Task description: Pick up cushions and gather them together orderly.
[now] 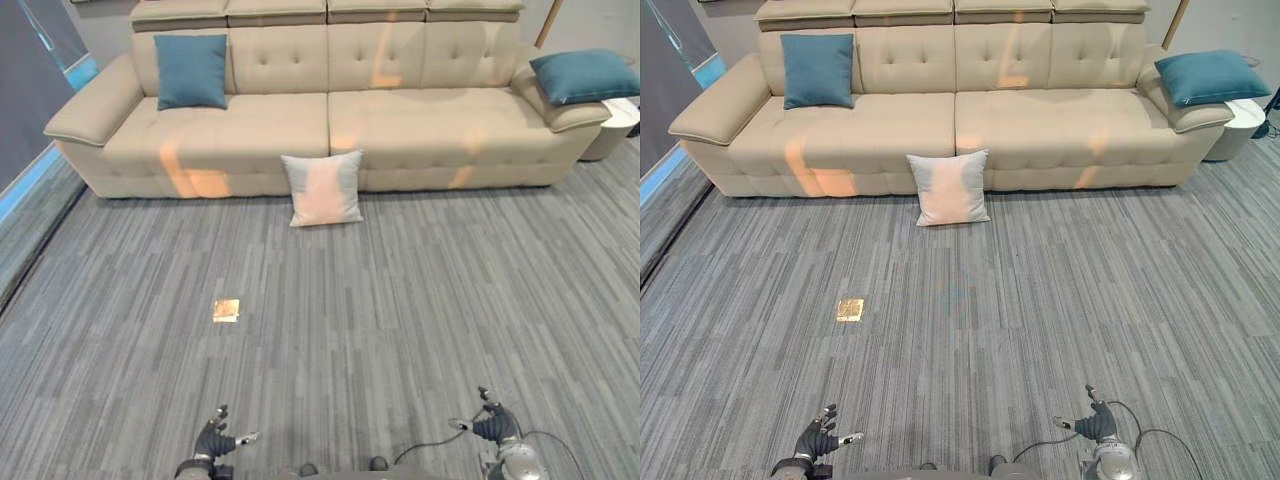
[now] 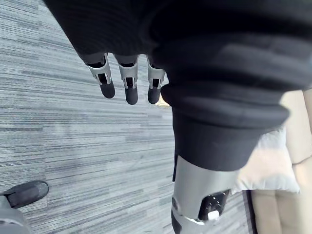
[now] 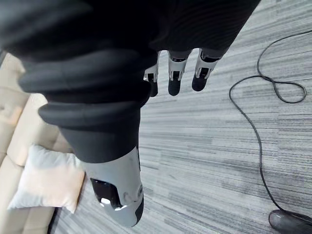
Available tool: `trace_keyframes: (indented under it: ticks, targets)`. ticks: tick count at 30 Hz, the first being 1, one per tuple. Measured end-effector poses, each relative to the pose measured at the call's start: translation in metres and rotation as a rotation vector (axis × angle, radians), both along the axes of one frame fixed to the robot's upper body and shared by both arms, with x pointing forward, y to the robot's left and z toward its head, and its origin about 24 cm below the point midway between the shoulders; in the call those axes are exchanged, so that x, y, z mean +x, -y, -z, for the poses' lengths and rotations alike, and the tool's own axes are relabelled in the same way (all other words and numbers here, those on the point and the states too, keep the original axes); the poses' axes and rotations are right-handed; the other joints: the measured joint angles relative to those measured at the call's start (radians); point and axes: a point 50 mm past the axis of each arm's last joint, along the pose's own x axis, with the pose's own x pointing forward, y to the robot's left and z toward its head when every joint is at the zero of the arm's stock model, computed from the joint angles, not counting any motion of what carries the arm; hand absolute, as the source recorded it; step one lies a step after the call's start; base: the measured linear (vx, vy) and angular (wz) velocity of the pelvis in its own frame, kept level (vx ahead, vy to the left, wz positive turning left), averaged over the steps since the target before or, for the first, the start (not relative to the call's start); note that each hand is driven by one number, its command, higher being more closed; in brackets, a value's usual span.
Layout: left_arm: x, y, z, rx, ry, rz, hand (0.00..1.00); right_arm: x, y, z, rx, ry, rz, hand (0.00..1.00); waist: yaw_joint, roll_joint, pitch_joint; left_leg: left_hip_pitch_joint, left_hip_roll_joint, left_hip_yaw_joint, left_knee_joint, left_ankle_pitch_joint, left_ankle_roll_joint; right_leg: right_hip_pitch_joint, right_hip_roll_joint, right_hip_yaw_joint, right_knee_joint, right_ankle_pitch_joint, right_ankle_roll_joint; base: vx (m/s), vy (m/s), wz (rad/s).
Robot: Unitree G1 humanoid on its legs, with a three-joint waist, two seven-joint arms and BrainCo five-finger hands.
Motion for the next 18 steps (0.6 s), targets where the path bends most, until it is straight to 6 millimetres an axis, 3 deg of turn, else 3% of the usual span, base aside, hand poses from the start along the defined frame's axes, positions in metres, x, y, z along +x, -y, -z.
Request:
trace_keyframes:
  ticks: [4, 8, 10, 11, 13, 14, 16, 18]
  targets:
    - [0.006, 0.001, -0.004, 0.002, 0.03, 0.004, 0.0, 0.007, -0.002, -0.001, 0.01, 0.017, 0.009, 0.0, 0.0, -0.007, 0.002, -0.036, -0.003, 0.002, 0.013, -0.004, 0.005, -0.031, -0.004, 0.0, 0.001, -0.002, 0.003, 0.04, 0.011, 0.0]
    - [0.021, 0.003, -0.014, 0.003, 0.105, 0.015, 0.0, 0.023, -0.002, -0.006, 0.018, 0.061, 0.032, 0.0, 0.002, -0.006, 0.008, -0.094, -0.006, 0.019, 0.107, -0.069, 0.026, -0.073, -0.017, 0.017, 0.047, -0.033, 0.024, 0.09, 0.047, -0.11]
    - [0.025, 0.004, -0.017, 0.002, 0.128, 0.02, 0.0, 0.031, -0.003, -0.009, 0.023, 0.086, 0.033, 0.0, 0.003, -0.003, 0.012, -0.109, -0.012, 0.036, 0.166, -0.13, 0.033, -0.11, -0.034, 0.025, 0.158, -0.097, 0.057, 0.1, 0.077, -0.19]
    - [0.028, 0.006, -0.018, -0.004, 0.137, 0.02, 0.0, 0.034, -0.003, -0.01, 0.023, 0.093, 0.033, 0.0, 0.003, 0.002, 0.019, -0.104, -0.014, 0.041, 0.198, -0.177, 0.045, -0.151, -0.046, 0.018, 0.278, -0.137, 0.1, 0.13, 0.121, -0.18]
    - [0.033, 0.007, -0.019, -0.009, 0.149, 0.022, 0.0, 0.035, -0.005, -0.011, 0.033, 0.101, 0.035, 0.0, 0.003, 0.012, 0.034, -0.066, -0.028, 0.031, 0.205, -0.209, 0.062, -0.247, -0.077, -0.016, 0.55, -0.146, 0.091, 0.19, 0.128, 0.02]
    - [0.039, 0.006, -0.021, -0.004, 0.157, 0.027, 0.0, 0.032, -0.009, -0.008, 0.042, 0.091, 0.032, 0.0, -0.002, -0.002, 0.051, -0.022, -0.041, 0.018, 0.206, -0.222, 0.072, -0.32, -0.101, -0.045, 0.715, -0.158, 0.078, 0.3, 0.092, 0.18]
    - [0.04, 0.005, -0.022, 0.01, 0.153, 0.029, 0.0, 0.024, -0.013, -0.003, 0.052, 0.058, 0.025, 0.0, -0.001, 0.003, 0.065, 0.026, -0.041, 0.008, 0.208, -0.241, 0.078, -0.38, -0.106, -0.09, 0.768, -0.204, 0.053, 0.36, 0.074, 0.13]
    - [0.055, 0.007, -0.027, 0.012, 0.187, 0.052, 0.0, 0.029, -0.013, -0.005, 0.051, 0.064, 0.018, 0.0, -0.016, 0.018, 0.089, 0.081, -0.013, -0.022, 0.168, -0.25, 0.069, -0.451, -0.096, -0.203, 0.656, -0.21, 0.031, 0.5, 0.019, 0.42]
